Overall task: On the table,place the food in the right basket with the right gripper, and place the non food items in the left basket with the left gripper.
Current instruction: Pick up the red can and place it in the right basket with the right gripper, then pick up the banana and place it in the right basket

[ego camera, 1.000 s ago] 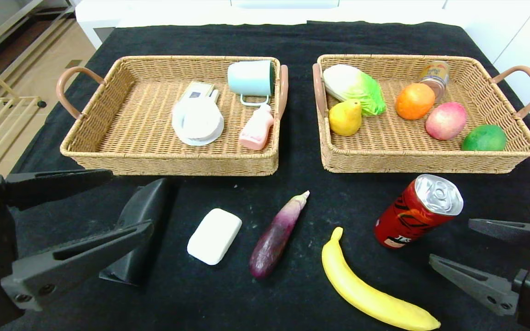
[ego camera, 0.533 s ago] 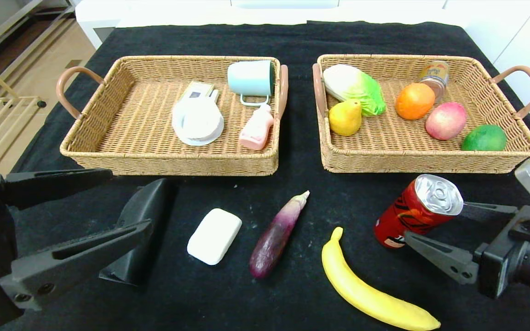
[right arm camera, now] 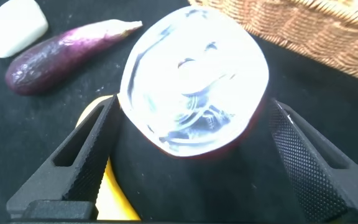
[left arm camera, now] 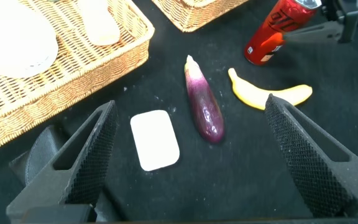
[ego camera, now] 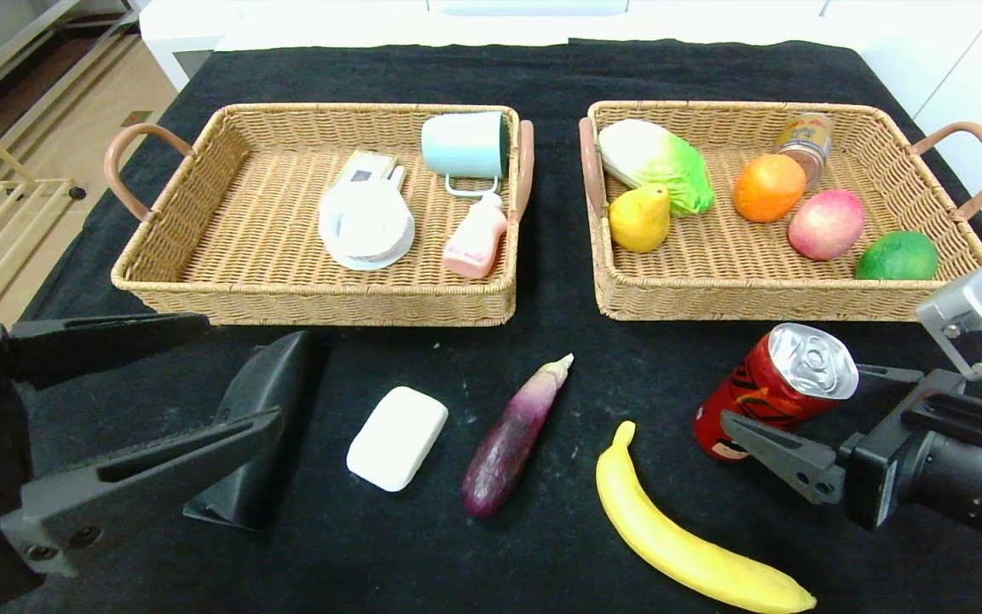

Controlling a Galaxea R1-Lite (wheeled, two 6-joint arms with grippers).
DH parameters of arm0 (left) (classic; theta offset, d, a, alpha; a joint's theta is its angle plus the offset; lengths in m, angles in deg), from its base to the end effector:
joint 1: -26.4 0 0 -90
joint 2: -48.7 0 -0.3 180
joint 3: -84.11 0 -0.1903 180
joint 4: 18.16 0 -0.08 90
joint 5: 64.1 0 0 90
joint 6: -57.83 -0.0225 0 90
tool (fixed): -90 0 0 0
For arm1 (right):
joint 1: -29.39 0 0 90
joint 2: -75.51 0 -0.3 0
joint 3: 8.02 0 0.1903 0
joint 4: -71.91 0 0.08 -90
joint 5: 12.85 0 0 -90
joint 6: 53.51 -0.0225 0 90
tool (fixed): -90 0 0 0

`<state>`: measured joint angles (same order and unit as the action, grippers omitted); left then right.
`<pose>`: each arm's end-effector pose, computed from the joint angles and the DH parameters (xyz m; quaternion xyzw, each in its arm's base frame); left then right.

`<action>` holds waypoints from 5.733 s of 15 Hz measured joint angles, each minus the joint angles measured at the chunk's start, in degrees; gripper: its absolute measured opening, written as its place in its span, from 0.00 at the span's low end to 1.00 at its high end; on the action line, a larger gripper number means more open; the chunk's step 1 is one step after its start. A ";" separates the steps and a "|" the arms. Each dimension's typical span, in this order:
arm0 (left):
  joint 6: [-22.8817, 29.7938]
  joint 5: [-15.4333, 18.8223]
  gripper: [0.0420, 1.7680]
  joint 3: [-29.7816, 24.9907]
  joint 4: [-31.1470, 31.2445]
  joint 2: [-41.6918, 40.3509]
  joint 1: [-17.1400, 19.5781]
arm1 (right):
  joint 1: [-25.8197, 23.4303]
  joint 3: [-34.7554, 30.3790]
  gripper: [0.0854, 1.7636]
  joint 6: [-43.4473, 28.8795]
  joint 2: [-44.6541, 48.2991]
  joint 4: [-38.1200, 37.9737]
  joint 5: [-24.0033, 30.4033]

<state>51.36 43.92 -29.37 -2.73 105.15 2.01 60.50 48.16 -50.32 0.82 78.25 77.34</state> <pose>0.1087 -0.0569 0.2738 0.0551 0.0262 -0.3634 0.9296 0.1724 0.1041 0.2073 -0.0549 0.0947 0.2710 0.9563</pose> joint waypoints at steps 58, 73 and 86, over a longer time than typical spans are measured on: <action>-1.02 0.33 0.97 -0.52 -0.07 0.09 -0.13 | -14.49 40.14 0.54 -2.16 -14.73 -10.53 0.44; -1.40 0.34 0.97 -0.52 0.00 0.22 -0.13 | -17.83 43.06 0.54 -2.23 -23.98 -7.08 0.44; -1.40 0.34 0.97 -0.57 -0.02 0.41 -0.13 | -17.53 41.50 0.83 -2.18 -22.80 -7.23 0.50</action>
<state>49.96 44.26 -29.94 -2.76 105.56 1.88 42.97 89.66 -52.50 -21.98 71.02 77.83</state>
